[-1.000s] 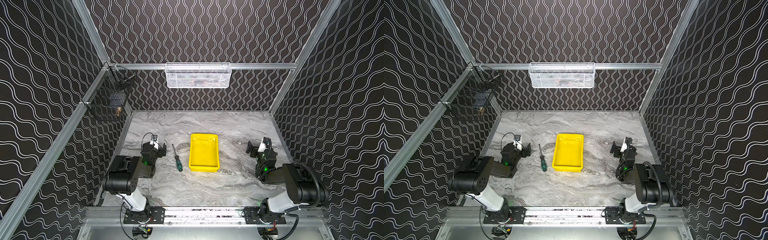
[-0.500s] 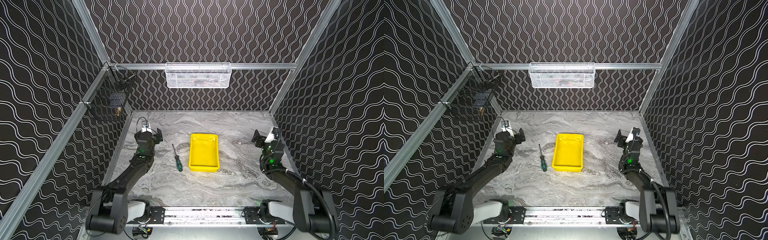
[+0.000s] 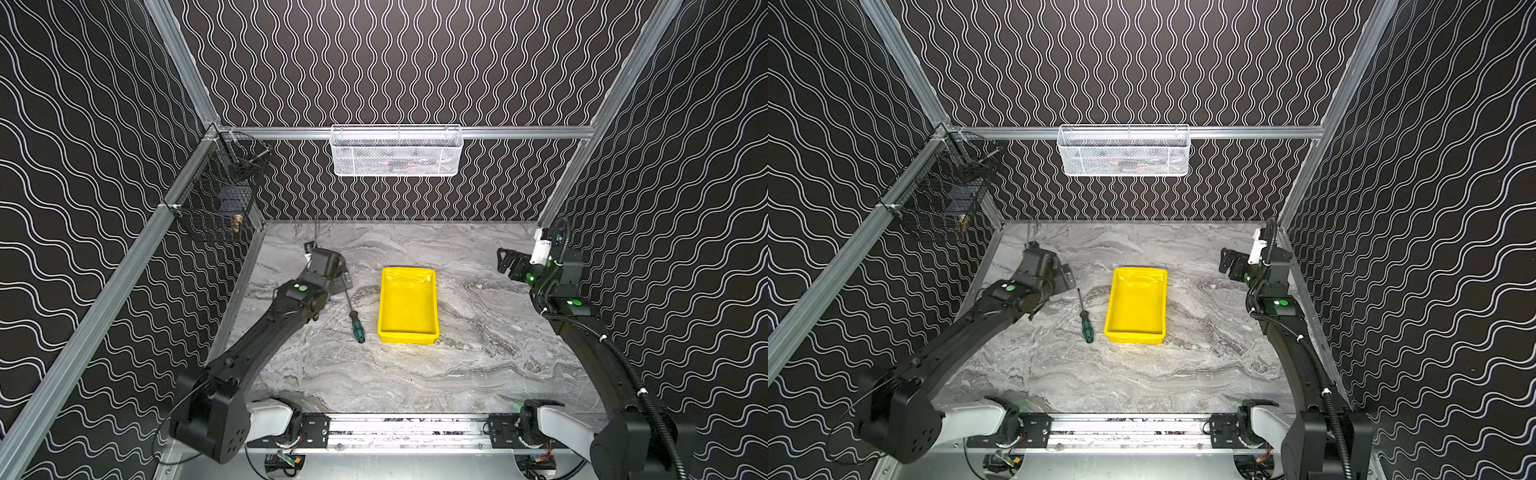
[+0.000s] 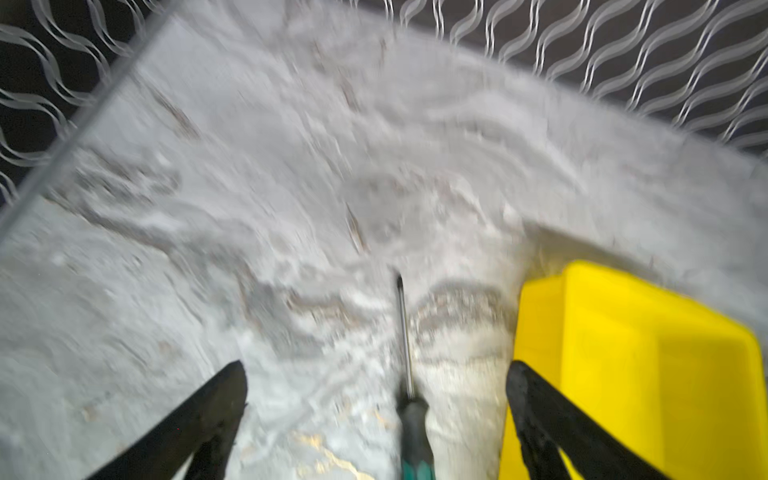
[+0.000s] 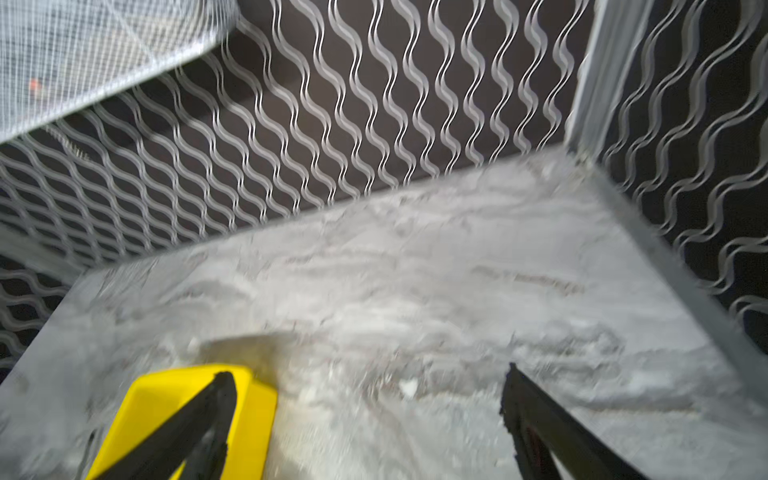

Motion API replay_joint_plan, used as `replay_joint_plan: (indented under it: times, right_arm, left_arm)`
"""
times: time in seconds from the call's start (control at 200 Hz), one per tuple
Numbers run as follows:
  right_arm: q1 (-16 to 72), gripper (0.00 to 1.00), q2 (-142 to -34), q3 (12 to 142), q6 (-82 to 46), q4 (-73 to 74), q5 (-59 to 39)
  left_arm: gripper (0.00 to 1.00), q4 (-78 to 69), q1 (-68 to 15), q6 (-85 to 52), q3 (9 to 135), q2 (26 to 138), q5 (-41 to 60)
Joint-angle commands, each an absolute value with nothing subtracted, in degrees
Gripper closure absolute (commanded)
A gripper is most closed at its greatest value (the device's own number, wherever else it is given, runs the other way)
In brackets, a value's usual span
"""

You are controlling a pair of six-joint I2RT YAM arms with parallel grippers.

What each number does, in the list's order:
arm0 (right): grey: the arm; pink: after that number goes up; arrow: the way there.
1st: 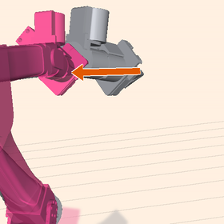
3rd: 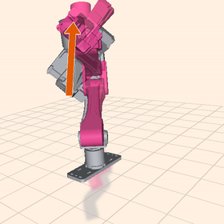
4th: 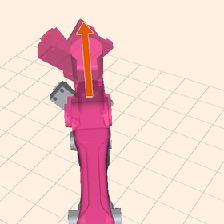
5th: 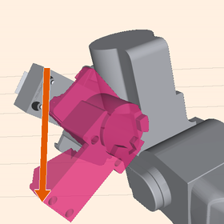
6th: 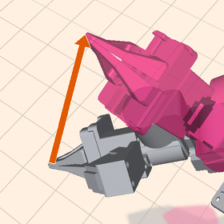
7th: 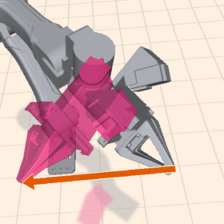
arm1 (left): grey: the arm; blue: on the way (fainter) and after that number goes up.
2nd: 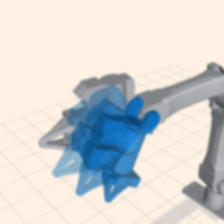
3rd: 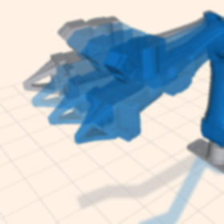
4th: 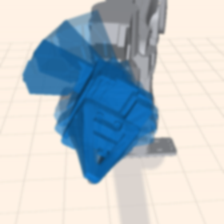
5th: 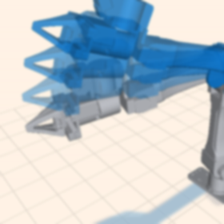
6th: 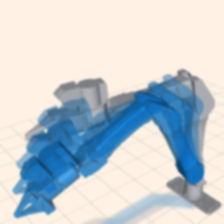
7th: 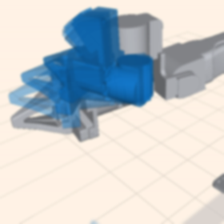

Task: Put the screwdriver in the bin
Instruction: 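Lower the left gripper over the screwdriver handle while the right arm lifts away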

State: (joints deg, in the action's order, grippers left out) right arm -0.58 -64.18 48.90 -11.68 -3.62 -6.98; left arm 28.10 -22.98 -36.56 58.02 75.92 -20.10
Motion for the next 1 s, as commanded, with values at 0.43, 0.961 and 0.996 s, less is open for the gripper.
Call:
replay_joint_plan:
  times: [0.43,0.961,0.996]
  right_arm:
    - [-0.5,0.01,-65.0,42.5,-13.2,-7.7,-14.1]
    - [-0.5,0.01,-66.9,42.0,-12.6,-7.8,-16.0]
    - [-0.5,0.01,-67.0,42.1,-12.5,-7.9,-16.1]
  left_arm:
    - [0.12,27.7,-24.2,-40.6,56.7,89.0,-12.4]
    - [0.17,26.5,-24.2,-40.0,59.6,97.5,-8.0]
    - [0.17,26.8,-24.3,-39.9,59.4,97.2,-7.5]
